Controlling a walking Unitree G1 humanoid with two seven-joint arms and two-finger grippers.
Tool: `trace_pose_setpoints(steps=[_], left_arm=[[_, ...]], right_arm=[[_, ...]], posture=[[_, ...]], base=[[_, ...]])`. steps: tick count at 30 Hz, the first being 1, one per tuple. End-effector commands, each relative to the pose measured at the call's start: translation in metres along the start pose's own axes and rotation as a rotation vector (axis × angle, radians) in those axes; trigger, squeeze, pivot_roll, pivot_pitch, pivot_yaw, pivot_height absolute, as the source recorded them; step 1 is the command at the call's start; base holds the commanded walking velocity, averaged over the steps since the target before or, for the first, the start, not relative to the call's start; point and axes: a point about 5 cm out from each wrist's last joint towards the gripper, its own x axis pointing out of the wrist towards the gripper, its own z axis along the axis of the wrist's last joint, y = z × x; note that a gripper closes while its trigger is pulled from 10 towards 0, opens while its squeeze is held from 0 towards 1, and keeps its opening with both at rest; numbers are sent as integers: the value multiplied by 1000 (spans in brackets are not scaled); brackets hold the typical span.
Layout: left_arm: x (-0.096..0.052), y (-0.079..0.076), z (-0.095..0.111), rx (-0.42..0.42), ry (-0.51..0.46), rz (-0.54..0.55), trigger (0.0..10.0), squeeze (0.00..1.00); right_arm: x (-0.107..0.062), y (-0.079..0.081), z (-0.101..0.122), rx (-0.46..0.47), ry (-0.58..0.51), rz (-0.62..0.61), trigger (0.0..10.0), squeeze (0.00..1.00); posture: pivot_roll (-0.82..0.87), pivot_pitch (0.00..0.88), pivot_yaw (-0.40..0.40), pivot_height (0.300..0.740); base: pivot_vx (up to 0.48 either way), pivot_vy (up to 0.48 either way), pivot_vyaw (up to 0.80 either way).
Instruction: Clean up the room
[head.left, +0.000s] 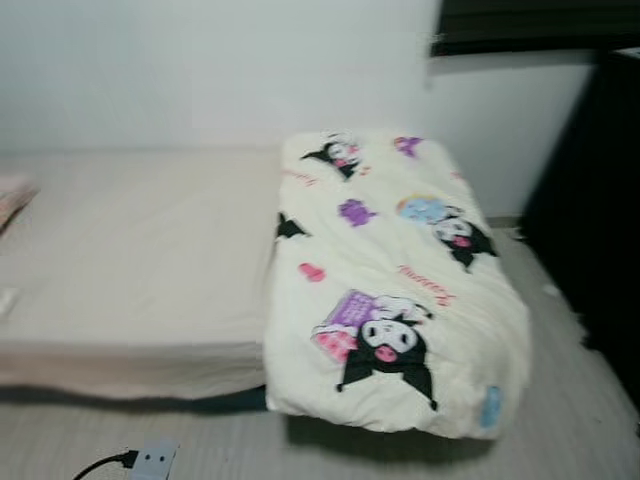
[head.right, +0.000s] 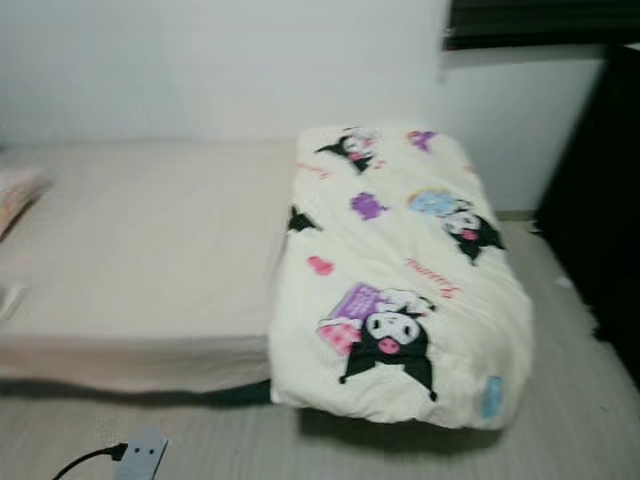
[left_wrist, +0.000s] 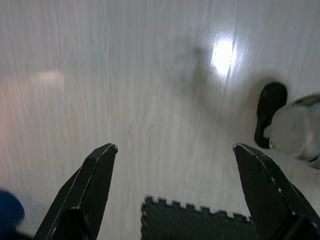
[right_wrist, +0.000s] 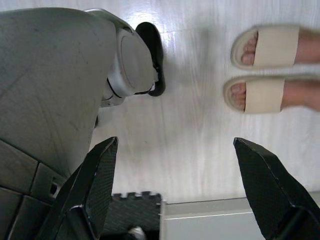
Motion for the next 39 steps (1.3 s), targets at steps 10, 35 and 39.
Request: trace_pose_setpoints(steps=[10,35,39], left_arm=[[-1,-4,-8,24,43,-12,10000,0],[-1,-3,-9,37,42,-19,10000,0],[0,-3,-4,40,30,-21,10000,0]], right_arm=[[5,55,0,-33,-5,145,10000,0],[6,44,-2,-57,19,27,10000,0],[6,45,-1,-68,19,22,10000,0]], posture=[[-68,72,78,740],[-67,56,69,740],[-69,49,68,740]], base=[[-459,0,788],[-38,0,158],[0,0,0]])
